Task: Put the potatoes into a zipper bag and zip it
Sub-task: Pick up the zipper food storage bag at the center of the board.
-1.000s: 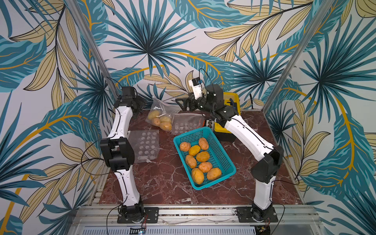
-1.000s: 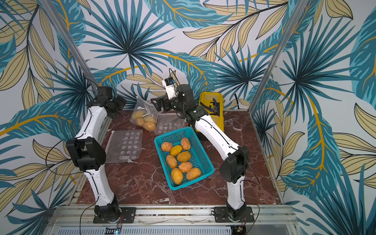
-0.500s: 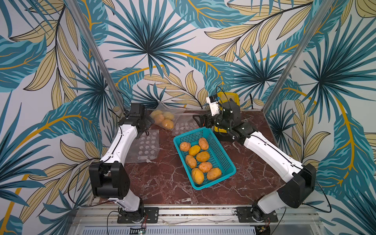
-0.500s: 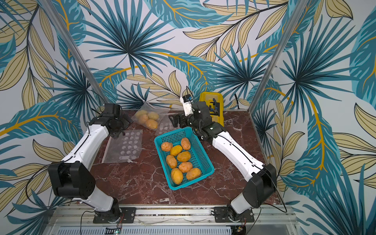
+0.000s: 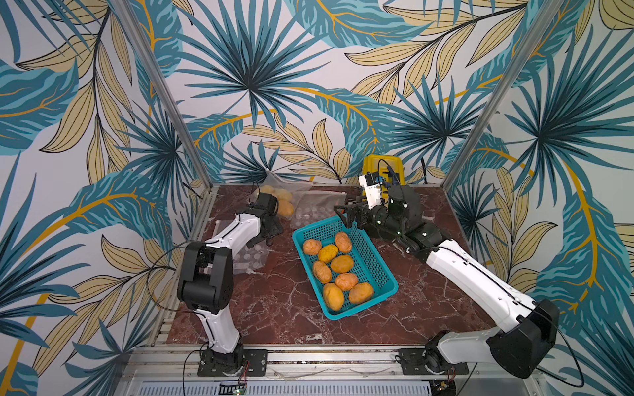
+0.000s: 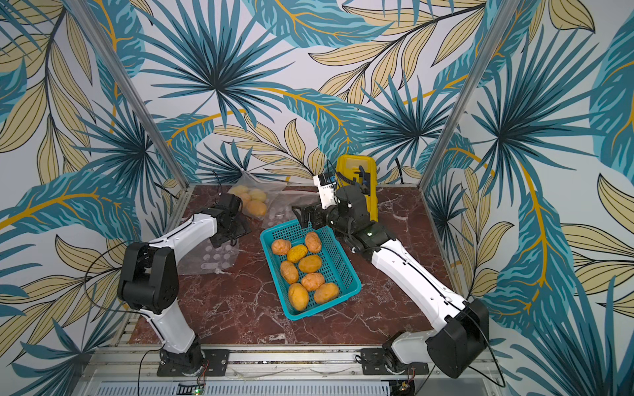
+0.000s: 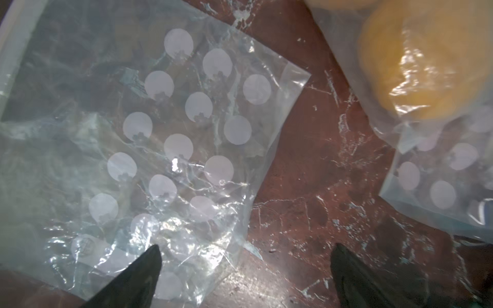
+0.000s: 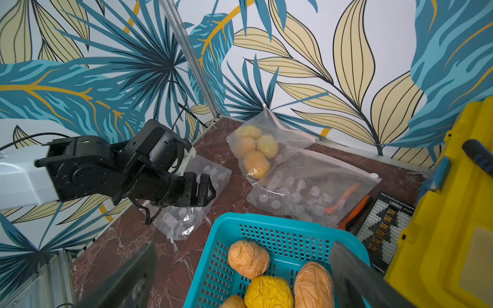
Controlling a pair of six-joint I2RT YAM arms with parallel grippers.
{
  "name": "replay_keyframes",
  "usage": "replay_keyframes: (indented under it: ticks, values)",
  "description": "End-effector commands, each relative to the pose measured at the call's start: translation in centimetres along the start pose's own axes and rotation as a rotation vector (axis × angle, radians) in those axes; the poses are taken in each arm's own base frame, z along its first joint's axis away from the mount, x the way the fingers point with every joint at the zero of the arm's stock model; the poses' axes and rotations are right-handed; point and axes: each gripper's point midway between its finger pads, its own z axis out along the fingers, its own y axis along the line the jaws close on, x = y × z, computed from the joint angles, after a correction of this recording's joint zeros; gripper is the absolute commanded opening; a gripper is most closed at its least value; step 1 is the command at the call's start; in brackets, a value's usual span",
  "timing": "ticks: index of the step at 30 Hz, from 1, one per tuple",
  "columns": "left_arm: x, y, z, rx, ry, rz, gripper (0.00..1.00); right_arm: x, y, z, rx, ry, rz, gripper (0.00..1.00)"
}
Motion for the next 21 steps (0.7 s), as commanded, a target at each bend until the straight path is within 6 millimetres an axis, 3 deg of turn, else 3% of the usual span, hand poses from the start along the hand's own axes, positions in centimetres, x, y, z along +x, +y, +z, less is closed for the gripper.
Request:
replay_keyframes:
  ticks: [1,7,11,19,21]
  values:
    - [-1.0,0.8,0.6,-0.045,-0.044,0.001,0.99,0.6,0.2,-0.4,-0.013,0.002,0.013,0.99]
    - [-1.1,0.3,3.9,-0.063,0.017,0.006,1.0,1.0,0.2,-0.7,-0.016,0.006,0.018,1.0]
    - [-0.8,0.7,5.8,-0.081,0.052,-0.006,0.92,1.3,0.1,-0.8,-0.01,0.007,0.018,1.0]
    - [-0.7,0.8,5.4,-0.08,0.049,-0.003,0.41,1.5,0.1,-0.8,-0.01,0.009,0.02,1.0]
    - [-0.8,0.8,5.1,-0.074,0.046,-0.003,0.38,1.5,0.0,-1.0,-0.009,0.006,0.02,1.0]
